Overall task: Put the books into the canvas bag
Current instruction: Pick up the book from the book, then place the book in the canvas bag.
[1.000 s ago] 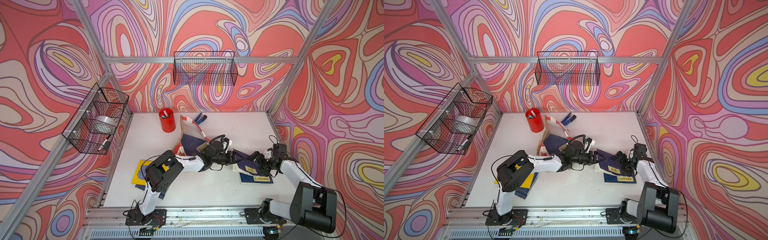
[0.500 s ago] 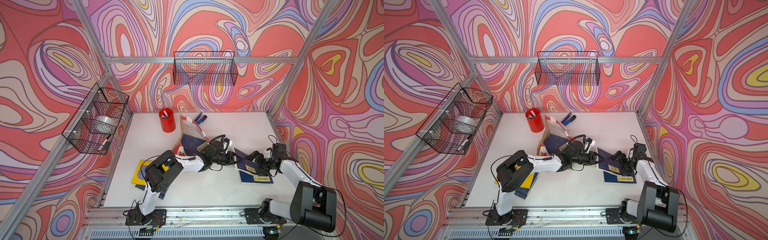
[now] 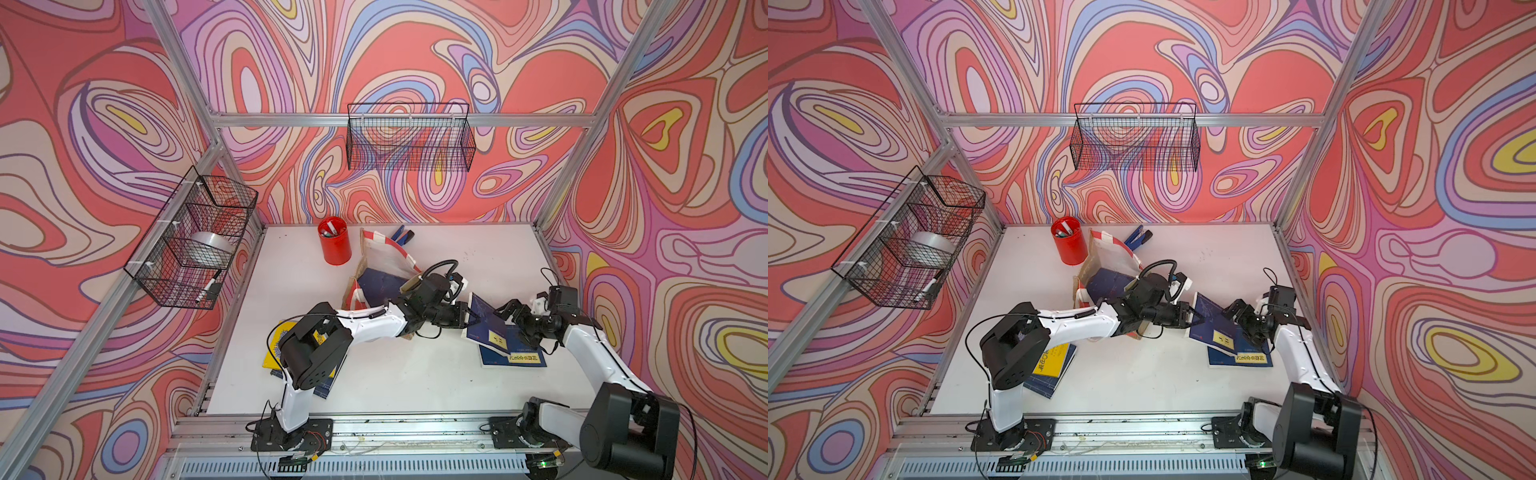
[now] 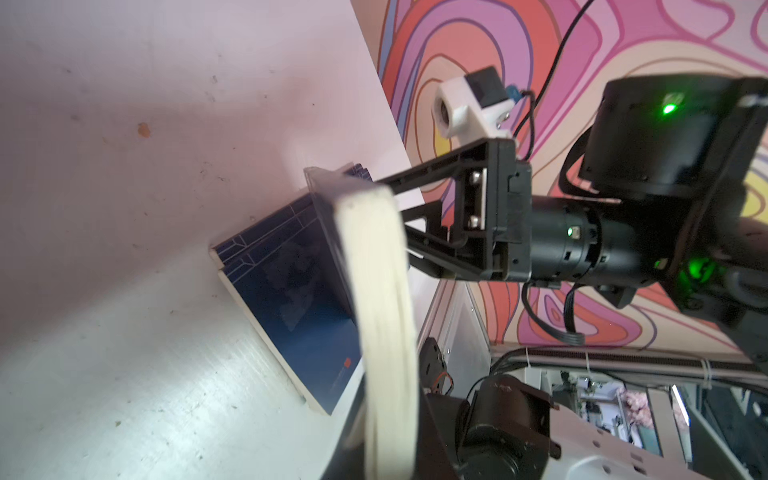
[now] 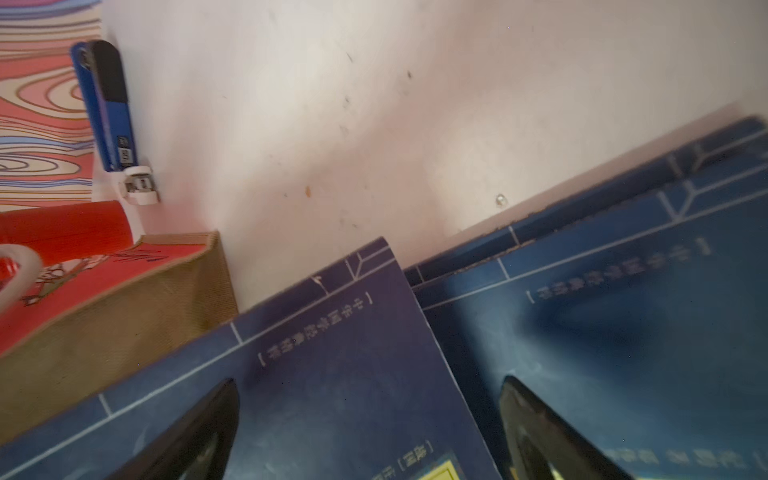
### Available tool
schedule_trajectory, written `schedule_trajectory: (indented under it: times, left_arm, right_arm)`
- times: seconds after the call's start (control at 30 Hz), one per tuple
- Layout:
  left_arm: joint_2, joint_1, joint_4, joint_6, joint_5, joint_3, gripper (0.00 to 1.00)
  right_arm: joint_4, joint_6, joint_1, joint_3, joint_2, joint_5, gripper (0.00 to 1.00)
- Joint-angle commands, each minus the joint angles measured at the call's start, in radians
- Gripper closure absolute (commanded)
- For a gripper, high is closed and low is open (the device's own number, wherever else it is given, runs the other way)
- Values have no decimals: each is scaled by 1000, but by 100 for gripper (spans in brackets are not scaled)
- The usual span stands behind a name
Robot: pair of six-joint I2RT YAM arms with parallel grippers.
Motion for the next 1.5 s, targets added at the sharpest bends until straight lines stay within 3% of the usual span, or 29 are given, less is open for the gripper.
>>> schedule_trajectory:
  times: [0.0, 0.1, 0.23, 0.4, 0.47, 0.63, 0.83, 0.97, 1.2, 1.3, 1.4, 1.47]
  left_arm:
    - [-129, 4, -171, 169, 61, 133, 100]
    - [-197, 5, -325, 244, 37, 236, 100]
    - [-282, 29, -655, 355, -141, 393, 100]
    - [-432, 137, -876, 414, -284, 436, 100]
    - [-496, 162, -982, 480, -381, 460, 100]
    - [-576, 202, -1244, 620, -536, 564, 100]
    - [-596, 248, -1407, 716, -591, 603, 100]
    - [-591, 272, -1411, 763, -605, 563, 100]
    - [-566, 305, -1313, 796, -528, 483, 100]
    - [-547, 318, -1267, 802, -487, 450, 100]
    - [-522, 330, -1231, 802, -450, 429, 100]
    - [-507, 343, -1201, 800, -415, 407, 100]
  right_arm:
    - [-55, -14, 7, 129, -43, 43, 2]
    - [-94, -28, 7, 221, -45, 101, 2]
    - [-101, -48, 8, 300, -45, 117, 2]
    - [-57, -89, 15, 349, -31, -51, 2]
    - [-58, -98, 64, 375, -19, -57, 2]
    - [-69, -56, 302, 446, 25, 63, 2]
    - [-34, 70, 665, 516, 116, 291, 2]
    - [-16, 125, 882, 594, 228, 455, 2]
    - [-142, 234, 1084, 735, 411, 752, 3]
    - [-217, 294, 1131, 759, 441, 871, 13]
    - [-279, 314, 1150, 772, 453, 926, 35]
    - [-328, 326, 1156, 786, 459, 949, 58]
